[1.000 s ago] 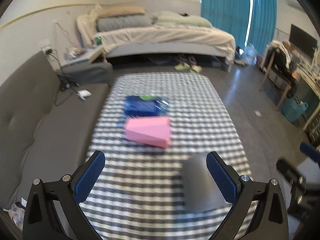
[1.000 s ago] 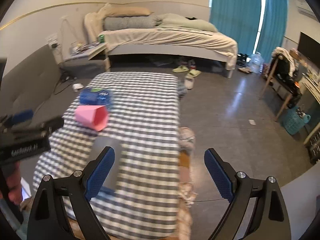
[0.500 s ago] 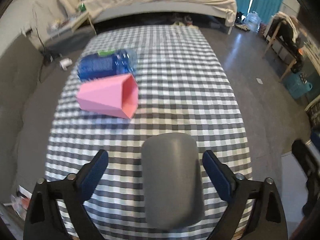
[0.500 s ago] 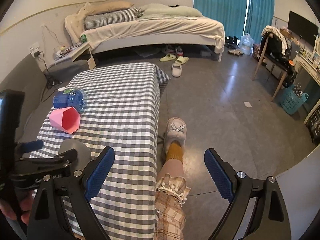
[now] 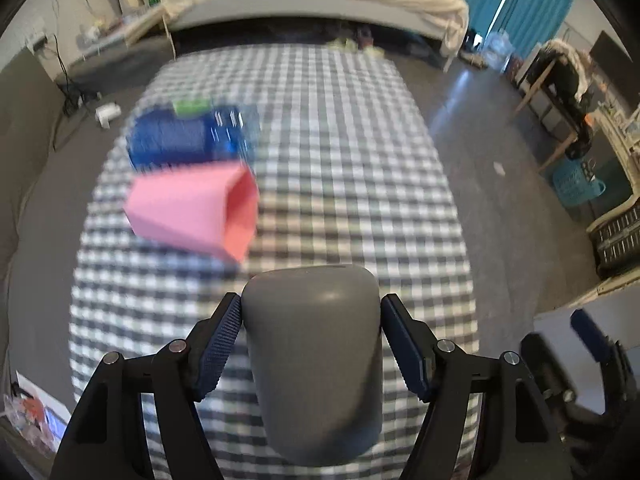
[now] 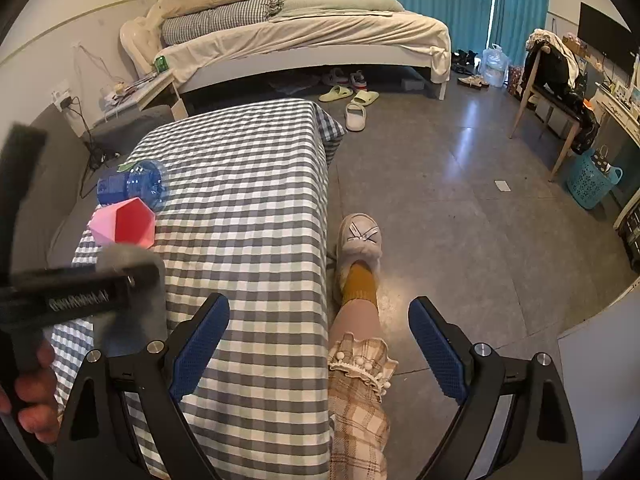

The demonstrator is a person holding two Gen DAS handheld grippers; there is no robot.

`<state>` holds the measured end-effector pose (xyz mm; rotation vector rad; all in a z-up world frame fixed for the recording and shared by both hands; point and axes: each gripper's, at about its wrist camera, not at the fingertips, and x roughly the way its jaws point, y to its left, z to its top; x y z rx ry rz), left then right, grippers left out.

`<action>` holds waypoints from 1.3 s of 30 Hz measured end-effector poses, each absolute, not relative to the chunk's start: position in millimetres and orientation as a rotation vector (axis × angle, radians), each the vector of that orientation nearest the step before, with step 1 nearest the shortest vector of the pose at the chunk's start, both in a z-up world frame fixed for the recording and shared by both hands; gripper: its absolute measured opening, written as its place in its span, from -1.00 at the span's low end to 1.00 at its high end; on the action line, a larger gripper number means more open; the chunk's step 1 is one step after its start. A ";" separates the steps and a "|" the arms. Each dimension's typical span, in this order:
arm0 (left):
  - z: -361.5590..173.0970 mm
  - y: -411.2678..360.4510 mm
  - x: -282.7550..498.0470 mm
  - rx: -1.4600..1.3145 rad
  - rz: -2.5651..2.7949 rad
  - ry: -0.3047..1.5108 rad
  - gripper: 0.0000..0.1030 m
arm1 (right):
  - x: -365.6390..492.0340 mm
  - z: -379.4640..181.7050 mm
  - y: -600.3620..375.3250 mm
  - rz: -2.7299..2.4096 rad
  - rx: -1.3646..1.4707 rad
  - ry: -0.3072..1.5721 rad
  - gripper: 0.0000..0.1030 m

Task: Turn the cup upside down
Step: 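Rotate the grey cup with the left gripper so its base points up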

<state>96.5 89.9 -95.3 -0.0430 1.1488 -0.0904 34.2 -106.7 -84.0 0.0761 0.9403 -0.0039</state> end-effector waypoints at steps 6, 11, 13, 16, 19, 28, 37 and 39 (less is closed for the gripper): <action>-81.3 90.6 80.6 0.026 -0.097 0.973 0.41 | 33.1 -84.2 -95.6 0.007 0.072 0.940 0.78; -85.5 89.9 77.2 0.061 -0.116 0.933 0.41 | 32.4 -84.0 -92.9 0.005 0.068 0.942 0.78; -86.2 88.0 77.4 0.063 -0.117 0.929 0.41 | 32.5 -82.1 -94.1 -0.002 0.071 0.936 0.78; -88.6 90.3 72.3 0.043 -0.111 0.894 0.45 | 31.2 -77.9 -97.7 -0.013 0.080 0.923 0.78; -95.4 93.2 62.1 0.056 -0.117 0.855 0.74 | 30.4 -75.3 -100.4 -0.027 0.079 0.919 0.78; -129.5 96.0 53.1 0.046 -0.221 0.892 0.80 | 30.6 -69.8 -90.3 -0.069 0.086 0.892 0.78; -154.7 100.9 64.0 0.023 -0.287 0.889 0.45 | 36.4 -73.6 -76.5 -0.059 0.057 0.907 0.78; -156.4 98.4 66.8 0.051 -0.283 0.871 0.44 | 37.5 -76.6 -75.0 -0.056 0.055 0.915 0.78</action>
